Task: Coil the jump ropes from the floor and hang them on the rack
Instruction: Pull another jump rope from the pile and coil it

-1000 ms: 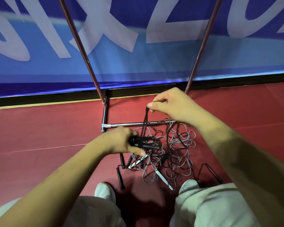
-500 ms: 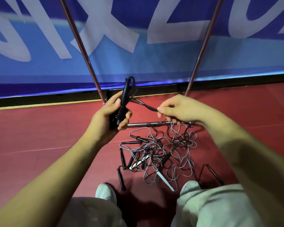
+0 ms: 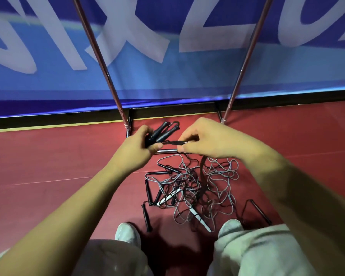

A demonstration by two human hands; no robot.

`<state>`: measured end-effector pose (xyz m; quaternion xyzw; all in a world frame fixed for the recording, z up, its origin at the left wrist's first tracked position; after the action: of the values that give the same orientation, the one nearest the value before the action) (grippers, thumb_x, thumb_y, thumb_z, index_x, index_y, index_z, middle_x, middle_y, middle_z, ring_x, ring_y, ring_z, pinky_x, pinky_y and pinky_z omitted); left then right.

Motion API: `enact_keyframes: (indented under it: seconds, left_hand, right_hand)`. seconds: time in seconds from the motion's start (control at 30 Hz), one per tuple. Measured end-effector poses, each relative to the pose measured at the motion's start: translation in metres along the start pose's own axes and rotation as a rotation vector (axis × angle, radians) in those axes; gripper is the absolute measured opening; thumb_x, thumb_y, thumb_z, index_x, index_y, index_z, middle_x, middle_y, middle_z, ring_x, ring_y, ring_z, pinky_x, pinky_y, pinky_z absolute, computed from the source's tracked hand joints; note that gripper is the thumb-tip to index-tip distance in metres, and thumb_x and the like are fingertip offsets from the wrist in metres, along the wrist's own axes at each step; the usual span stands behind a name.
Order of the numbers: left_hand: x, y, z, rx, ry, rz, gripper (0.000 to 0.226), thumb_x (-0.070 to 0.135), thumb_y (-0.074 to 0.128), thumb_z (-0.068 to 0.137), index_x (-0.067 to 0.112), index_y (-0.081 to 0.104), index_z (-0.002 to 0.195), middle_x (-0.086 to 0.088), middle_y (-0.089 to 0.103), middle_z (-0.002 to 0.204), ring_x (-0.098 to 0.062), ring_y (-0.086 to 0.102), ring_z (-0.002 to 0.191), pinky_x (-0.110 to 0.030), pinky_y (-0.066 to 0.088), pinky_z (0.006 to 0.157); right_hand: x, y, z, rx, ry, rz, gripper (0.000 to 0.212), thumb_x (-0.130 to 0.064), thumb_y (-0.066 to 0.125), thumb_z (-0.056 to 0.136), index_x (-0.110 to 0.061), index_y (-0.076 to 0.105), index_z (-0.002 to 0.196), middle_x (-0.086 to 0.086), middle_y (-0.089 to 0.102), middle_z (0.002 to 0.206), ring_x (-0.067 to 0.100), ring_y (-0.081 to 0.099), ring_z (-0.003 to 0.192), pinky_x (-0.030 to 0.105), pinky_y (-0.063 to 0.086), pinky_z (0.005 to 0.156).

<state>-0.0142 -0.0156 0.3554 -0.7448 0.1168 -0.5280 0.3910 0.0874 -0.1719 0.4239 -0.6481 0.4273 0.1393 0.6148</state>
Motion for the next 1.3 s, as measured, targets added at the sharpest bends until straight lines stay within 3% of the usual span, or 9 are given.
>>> enact_keyframes:
  seconds: [0.1,0.23,0.37,0.43,0.53,0.7,0.83,1.07,1.3]
  left_hand:
    - [0.007,0.009,-0.007,-0.127,0.135,0.292,0.036,0.048,0.068,0.086,0.027,0.056,0.112,0.004,0.067,0.093,-0.024,0.065,0.087,-0.036,0.051,0.074]
    - [0.014,0.025,-0.017,-0.377,0.170,0.259,0.061,0.080,0.066,0.061,0.035,0.063,0.103,0.012,0.068,0.081,-0.009,0.065,0.078,-0.033,0.054,0.075]
    - [0.034,0.026,-0.029,-0.550,0.224,-0.221,0.015,0.041,0.076,0.084,0.028,0.068,0.083,0.010,0.057,0.062,-0.005,0.047,0.051,-0.020,0.040,0.052]
    - [0.039,0.020,-0.032,-0.603,0.246,-0.495,0.015,0.033,0.072,0.089,0.021,0.067,0.084,-0.004,0.056,0.063,-0.015,0.045,0.045,-0.023,0.037,0.047]
    - [0.039,0.014,-0.029,-0.584,0.250,-0.827,0.051,0.043,0.069,0.085,-0.005,0.054,0.093,-0.018,0.054,0.065,-0.018,0.043,0.042,-0.022,0.034,0.045]
    - [0.038,0.015,-0.023,-0.537,0.145,-1.175,0.050,0.046,0.069,0.081,0.003,0.062,0.106,-0.016,0.052,0.065,-0.017,0.042,0.040,-0.021,0.034,0.040]
    - [0.034,0.013,-0.018,-0.424,-0.011,-1.355,0.046,0.044,0.046,0.093,0.006,0.058,0.117,-0.012,0.048,0.066,-0.013,0.039,0.040,-0.021,0.029,0.040]
    - [0.033,0.014,-0.014,-0.380,-0.194,-1.574,0.029,0.042,0.042,0.095,0.017,0.049,0.108,-0.006,0.047,0.064,-0.010,0.038,0.038,-0.018,0.025,0.041]
    - [0.022,0.011,-0.007,-0.298,-0.284,-1.489,0.032,0.043,0.047,0.096,0.013,0.057,0.101,-0.004,0.047,0.067,-0.010,0.040,0.044,-0.018,0.032,0.042]
  right_hand:
    - [-0.001,0.003,0.000,0.024,-0.017,-0.001,0.015,-0.022,0.069,0.088,-0.018,0.074,0.074,-0.002,0.051,0.053,0.010,0.038,0.048,0.027,0.031,0.048]
    - [0.003,-0.007,0.003,0.162,-0.046,0.008,0.006,-0.021,0.076,0.081,-0.016,0.078,0.080,0.001,0.070,0.067,0.010,0.054,0.057,0.026,0.043,0.058]
    - [0.016,-0.017,0.004,0.272,0.003,0.177,0.013,-0.015,0.084,0.073,-0.009,0.075,0.080,0.012,0.065,0.064,0.006,0.048,0.048,0.016,0.037,0.046]
    - [0.024,-0.020,0.004,0.299,0.029,0.226,0.013,-0.015,0.084,0.074,-0.009,0.074,0.081,0.005,0.063,0.060,0.005,0.047,0.047,0.014,0.038,0.047]
    - [0.032,-0.022,0.006,0.265,0.081,0.169,0.009,-0.020,0.075,0.084,-0.021,0.074,0.075,-0.007,0.063,0.054,0.004,0.048,0.045,0.021,0.039,0.049]
    - [0.033,-0.016,0.005,0.134,0.116,0.158,0.025,-0.032,0.063,0.094,-0.019,0.072,0.075,-0.002,0.066,0.059,0.007,0.051,0.048,0.022,0.040,0.050]
    - [0.033,-0.021,0.004,0.164,0.105,0.123,0.027,-0.036,0.058,0.096,-0.016,0.071,0.083,-0.006,0.055,0.053,0.010,0.049,0.048,0.022,0.040,0.051]
    - [0.035,-0.018,0.004,0.103,0.152,0.214,0.009,-0.018,0.066,0.093,-0.010,0.063,0.095,-0.002,0.059,0.056,0.010,0.049,0.044,0.019,0.038,0.044]
    - [0.027,-0.018,0.000,0.102,0.176,0.222,0.014,-0.023,0.071,0.089,-0.010,0.072,0.084,-0.004,0.058,0.053,0.010,0.045,0.048,0.021,0.035,0.046]
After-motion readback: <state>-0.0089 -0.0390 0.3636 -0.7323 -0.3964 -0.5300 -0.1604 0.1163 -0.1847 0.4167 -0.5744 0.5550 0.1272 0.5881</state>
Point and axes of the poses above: each hand's wrist, its own z-axis towards the middle knuckle, its own y-axis out of the palm, x = y × z, the point moved 5 cm from there along z, towards the middle knuckle
